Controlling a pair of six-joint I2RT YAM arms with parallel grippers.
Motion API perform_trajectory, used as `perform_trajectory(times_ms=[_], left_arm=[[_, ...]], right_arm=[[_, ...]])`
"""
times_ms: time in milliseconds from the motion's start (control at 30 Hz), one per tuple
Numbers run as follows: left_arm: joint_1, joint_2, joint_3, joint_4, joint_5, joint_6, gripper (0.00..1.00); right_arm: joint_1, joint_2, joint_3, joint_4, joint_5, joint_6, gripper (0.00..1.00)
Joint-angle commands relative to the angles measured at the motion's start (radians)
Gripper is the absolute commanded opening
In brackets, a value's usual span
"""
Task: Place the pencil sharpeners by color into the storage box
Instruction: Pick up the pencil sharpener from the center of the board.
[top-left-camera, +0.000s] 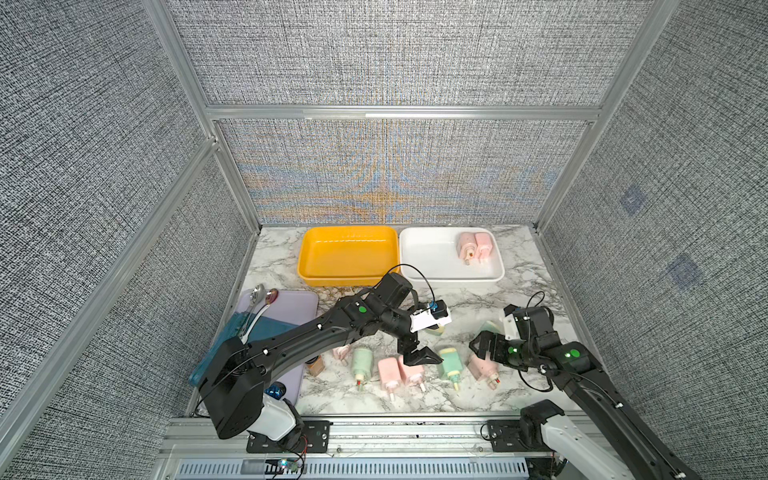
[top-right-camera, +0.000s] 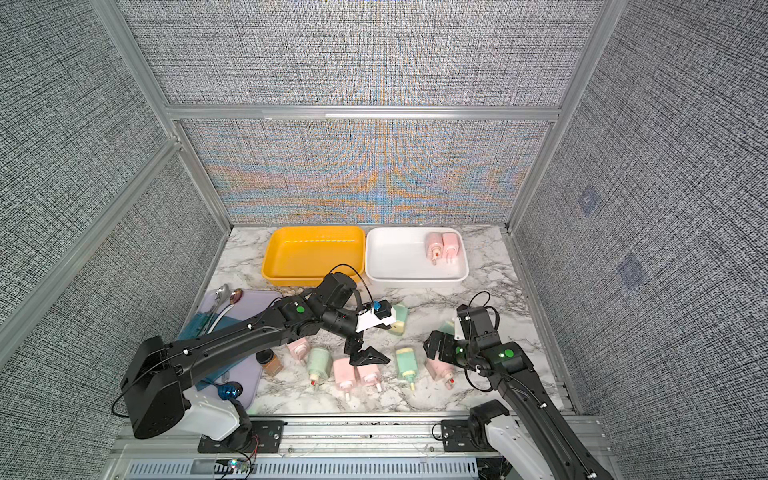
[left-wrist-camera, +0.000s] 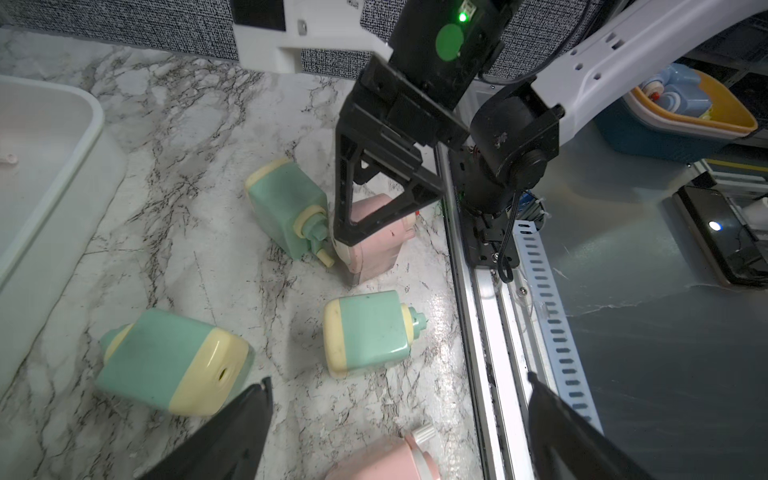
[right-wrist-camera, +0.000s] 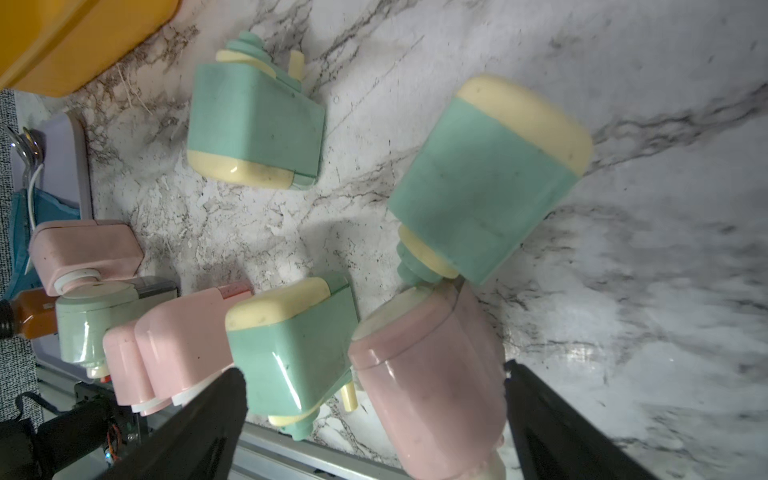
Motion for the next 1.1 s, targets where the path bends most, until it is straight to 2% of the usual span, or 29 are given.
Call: perform_trajectory(times_ms=[0,233,467,633,733,833,967,1067], left_arm=[[0.0,0.004,-0.005,0.021,-0.015,-0.007,0.99],[0.0,0.043,0.013,-0.002,-0.097,-0.017,0.99],[0.0,0.029,-0.001,-0.002,-0.13,-0.006,0.99],[-0.001,0.03,0.004,-0.005,-0.135,-0.002,0.99],[-0.001,0.031,0.008,-0.006,-0.135,-0.002,0.99],[0.0,0.029,0.01,-0.008,-0.137,-0.003,0.99],[-0.001,0.026,0.008,-0.012,-0.144,0.001,0.99],[0.0,0.025,0.01,-0.015,-0.153,0.003,0.99]], right_arm=[[0.007,-0.004,-0.017,0.014,-0.033,0.012,0.99],[0.032,0.01,-0.03,0.025,-0.04,-0.022,0.99],[0.091,-0.009,-0.043,0.003,0.004,0.036,0.99],[0.189,-0.034,-0.039,-0.034,0.148,0.134,0.98],[0.245,-0.026,-0.037,-0.028,0.202,0.168,0.94],[0.303,0.018,-0.029,-0.024,0.244,0.184,0.88],[0.383,0.091,0.01,-0.062,0.362,0.211,0.85],[0.402,0.12,-0.004,-0.06,0.356,0.21,0.84]])
